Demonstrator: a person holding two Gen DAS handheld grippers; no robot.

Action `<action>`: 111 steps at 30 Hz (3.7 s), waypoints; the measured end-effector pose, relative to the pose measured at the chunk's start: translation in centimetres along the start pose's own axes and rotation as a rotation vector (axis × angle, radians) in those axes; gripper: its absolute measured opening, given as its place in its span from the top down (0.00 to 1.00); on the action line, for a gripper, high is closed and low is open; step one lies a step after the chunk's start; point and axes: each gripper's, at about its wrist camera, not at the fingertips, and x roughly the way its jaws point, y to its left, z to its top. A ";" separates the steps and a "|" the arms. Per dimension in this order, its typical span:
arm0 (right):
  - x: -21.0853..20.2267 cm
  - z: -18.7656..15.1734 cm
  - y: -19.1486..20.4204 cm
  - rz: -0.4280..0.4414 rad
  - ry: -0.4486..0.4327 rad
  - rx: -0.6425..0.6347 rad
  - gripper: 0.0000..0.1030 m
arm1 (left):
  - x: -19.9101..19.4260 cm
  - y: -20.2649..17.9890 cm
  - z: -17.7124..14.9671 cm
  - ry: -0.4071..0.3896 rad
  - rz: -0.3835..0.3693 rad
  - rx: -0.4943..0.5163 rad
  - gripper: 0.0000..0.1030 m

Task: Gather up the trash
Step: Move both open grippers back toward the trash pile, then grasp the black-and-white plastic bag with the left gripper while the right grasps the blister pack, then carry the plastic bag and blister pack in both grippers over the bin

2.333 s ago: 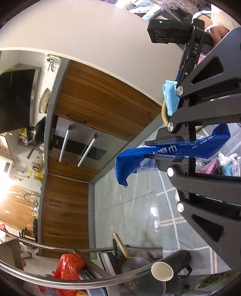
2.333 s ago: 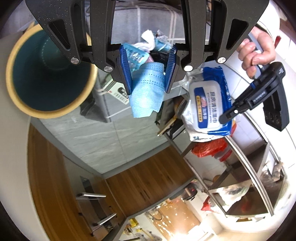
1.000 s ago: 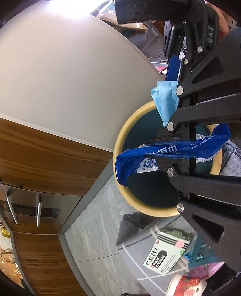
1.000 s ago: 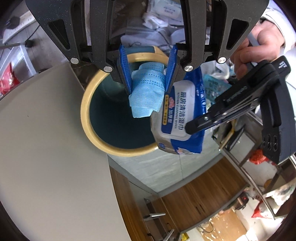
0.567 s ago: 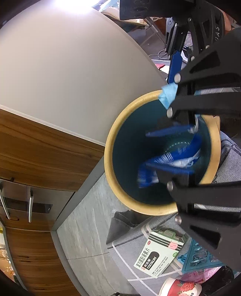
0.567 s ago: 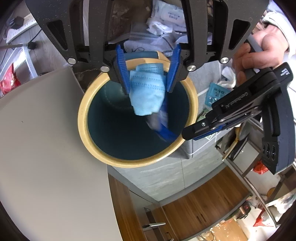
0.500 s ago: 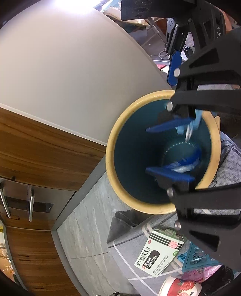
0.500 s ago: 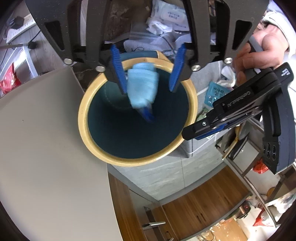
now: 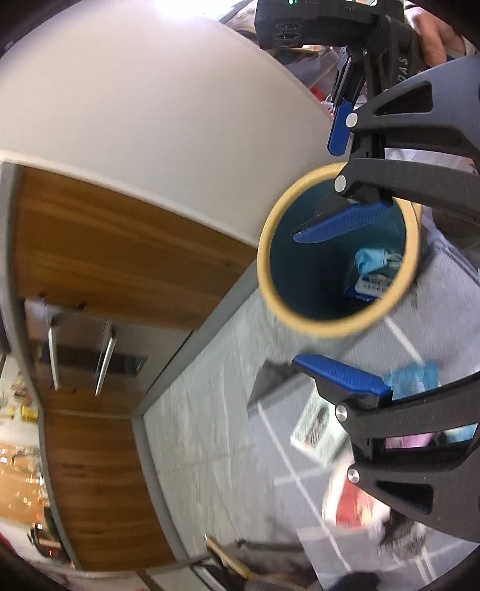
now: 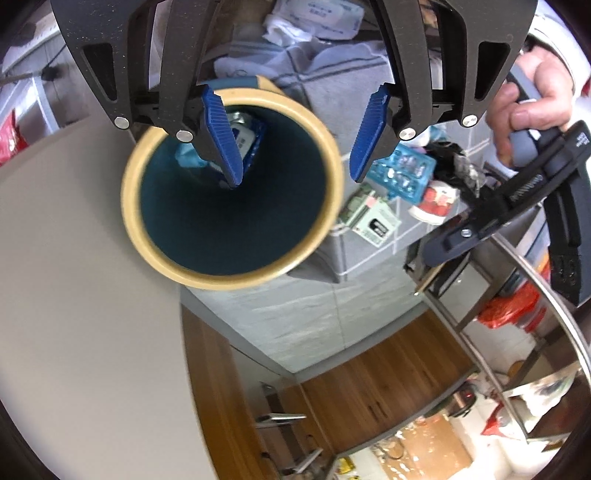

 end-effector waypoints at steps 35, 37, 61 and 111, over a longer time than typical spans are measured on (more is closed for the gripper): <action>6.2 -1.3 11.2 0.106 0.101 -0.158 0.27 | -8.1 17.3 -7.0 0.021 0.326 -0.256 0.23; 6.6 -1.5 11.8 0.105 0.112 -0.169 0.27 | -7.8 17.9 -7.6 0.039 0.329 -0.275 0.23; 8.5 -2.3 13.7 0.111 0.152 -0.202 0.27 | -3.5 18.0 -10.0 0.217 0.260 -0.287 0.60; 11.8 -1.7 10.3 0.010 0.145 -0.120 0.90 | -10.6 19.0 -6.6 -0.004 0.244 -0.402 0.86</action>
